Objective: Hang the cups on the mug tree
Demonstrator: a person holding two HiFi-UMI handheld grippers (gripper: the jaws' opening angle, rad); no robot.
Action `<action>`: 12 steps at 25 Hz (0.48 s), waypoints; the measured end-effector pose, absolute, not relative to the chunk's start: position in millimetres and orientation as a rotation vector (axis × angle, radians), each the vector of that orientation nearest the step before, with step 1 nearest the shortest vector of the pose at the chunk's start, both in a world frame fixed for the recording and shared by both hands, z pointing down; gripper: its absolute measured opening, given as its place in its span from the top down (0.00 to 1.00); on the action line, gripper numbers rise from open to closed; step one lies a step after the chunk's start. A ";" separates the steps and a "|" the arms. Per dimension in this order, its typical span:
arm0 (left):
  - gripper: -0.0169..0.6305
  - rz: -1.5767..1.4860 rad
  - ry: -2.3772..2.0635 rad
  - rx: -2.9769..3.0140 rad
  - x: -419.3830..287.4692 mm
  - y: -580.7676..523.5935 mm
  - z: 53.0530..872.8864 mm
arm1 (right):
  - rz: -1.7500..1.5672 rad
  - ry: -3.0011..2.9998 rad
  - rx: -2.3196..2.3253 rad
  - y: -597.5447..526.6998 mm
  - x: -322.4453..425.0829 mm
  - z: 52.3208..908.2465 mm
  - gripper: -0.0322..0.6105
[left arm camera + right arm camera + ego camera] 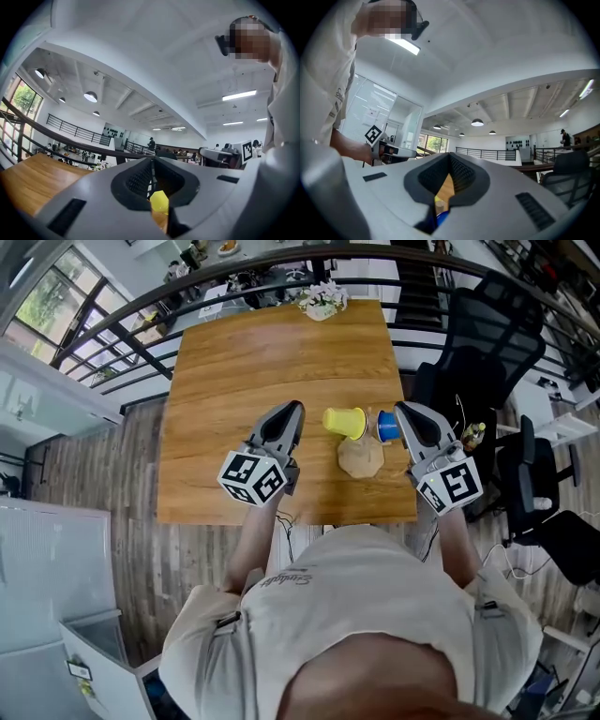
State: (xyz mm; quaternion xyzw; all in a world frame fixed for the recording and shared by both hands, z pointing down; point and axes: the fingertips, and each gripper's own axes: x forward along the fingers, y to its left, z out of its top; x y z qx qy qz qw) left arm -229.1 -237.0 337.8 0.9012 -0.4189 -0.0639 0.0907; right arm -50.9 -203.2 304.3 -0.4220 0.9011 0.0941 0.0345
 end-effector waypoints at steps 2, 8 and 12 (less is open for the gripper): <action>0.93 -0.211 -1.286 2.694 -226.6 -240.8 330.5 | 0.258 2.763 -1.355 -212.1 -43.2 304.0 0.96; 0.93 -0.229 -1.288 2.731 -215.1 -239.6 316.7 | 0.201 2.730 -1.356 -219.4 -38.4 299.2 0.96; 0.93 -0.256 -1.278 2.723 -217.6 -237.8 316.6 | 0.197 2.741 -1.356 -220.7 -41.5 305.4 0.96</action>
